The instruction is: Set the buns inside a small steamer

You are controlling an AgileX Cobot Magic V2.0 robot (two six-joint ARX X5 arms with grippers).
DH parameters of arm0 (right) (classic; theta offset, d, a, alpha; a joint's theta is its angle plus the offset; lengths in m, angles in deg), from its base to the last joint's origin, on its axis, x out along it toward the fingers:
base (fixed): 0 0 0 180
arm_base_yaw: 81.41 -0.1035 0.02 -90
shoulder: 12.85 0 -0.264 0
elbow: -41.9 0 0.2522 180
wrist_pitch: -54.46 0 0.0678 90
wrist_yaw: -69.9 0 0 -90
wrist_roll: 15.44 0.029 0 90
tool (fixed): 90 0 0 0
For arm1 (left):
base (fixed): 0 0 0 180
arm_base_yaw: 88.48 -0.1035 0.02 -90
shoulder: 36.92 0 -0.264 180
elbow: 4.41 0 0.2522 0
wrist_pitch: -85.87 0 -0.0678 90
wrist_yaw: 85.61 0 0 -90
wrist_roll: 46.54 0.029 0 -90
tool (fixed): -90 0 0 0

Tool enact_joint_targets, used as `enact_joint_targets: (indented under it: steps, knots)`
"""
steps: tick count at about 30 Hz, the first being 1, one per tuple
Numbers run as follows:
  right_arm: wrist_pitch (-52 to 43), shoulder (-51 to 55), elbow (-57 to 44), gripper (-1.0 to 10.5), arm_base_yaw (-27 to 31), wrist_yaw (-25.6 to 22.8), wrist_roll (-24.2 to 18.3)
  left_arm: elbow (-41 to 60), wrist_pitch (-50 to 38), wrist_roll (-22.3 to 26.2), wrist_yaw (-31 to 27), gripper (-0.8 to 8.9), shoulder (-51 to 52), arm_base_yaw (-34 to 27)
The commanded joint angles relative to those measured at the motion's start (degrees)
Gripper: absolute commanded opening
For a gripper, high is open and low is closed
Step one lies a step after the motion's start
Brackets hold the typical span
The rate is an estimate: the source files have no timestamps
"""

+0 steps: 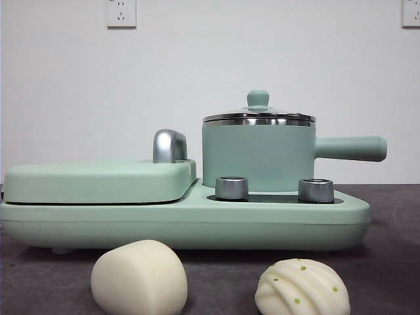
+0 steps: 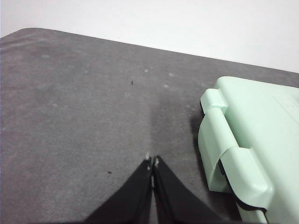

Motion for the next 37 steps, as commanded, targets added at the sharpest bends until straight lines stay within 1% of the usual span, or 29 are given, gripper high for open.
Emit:
enact_joint_targets:
  steps: [1,4,6,9,11,16,19,22,29,31,34,35,37]
  knots:
    - [-0.4,0.1,0.3,0.2,0.0,2.9,5.4,0.7,0.1,-1.7,0.5,0.07,0.0,0.2]
    - [-0.2,0.1,2.0,0.1,0.0,8.5,8.2,-0.8,0.4,-3.1,1.8,0.07,-0.6,0.9]
    - [0.4,0.1,4.2,0.1,-0.1,10.5,11.1,-2.6,0.4,-4.7,2.0,0.08,-1.7,1.8]
    - [2.9,-0.3,8.2,0.1,-0.1,11.6,13.6,-6.3,0.5,-6.6,3.0,0.08,-4.5,3.1]
    - [5.2,-1.1,11.4,0.1,-0.1,13.1,14.2,-9.0,0.7,-7.8,3.8,0.08,-6.9,4.0]
    - [13.7,-6.3,22.4,0.1,-0.1,18.5,14.8,-18.4,2.2,-7.7,8.2,0.08,-16.1,6.7]
    - [18.1,-10.4,29.6,0.1,-0.1,21.7,14.6,-25.3,4.7,-6.7,12.4,0.08,-22.6,8.1]
    - [22.8,-14.8,36.9,0.1,-0.1,25.6,12.9,-32.3,7.8,-4.0,17.8,0.08,-29.0,9.2]
    - [33.1,-23.8,50.5,0.1,-0.1,36.0,4.4,-46.6,16.3,-2.3,30.9,0.08,-42.0,11.9]
    - [34.6,-25.6,52.7,0.1,-0.1,39.4,2.4,-49.7,18.1,-1.2,34.8,0.08,-44.9,12.7]
    - [35.9,-27.3,54.7,0.1,-0.1,44.4,0.5,-53.6,20.5,0.0,39.8,0.07,-48.2,14.0]
    - [35.9,-27.6,54.9,0.1,-0.1,46.1,0.1,-54.6,21.0,0.3,40.9,0.07,-49.0,14.5]
    - [35.8,-27.7,54.9,0.1,-0.1,47.2,-0.1,-56.0,21.6,0.5,41.0,0.07,-50.1,15.3]
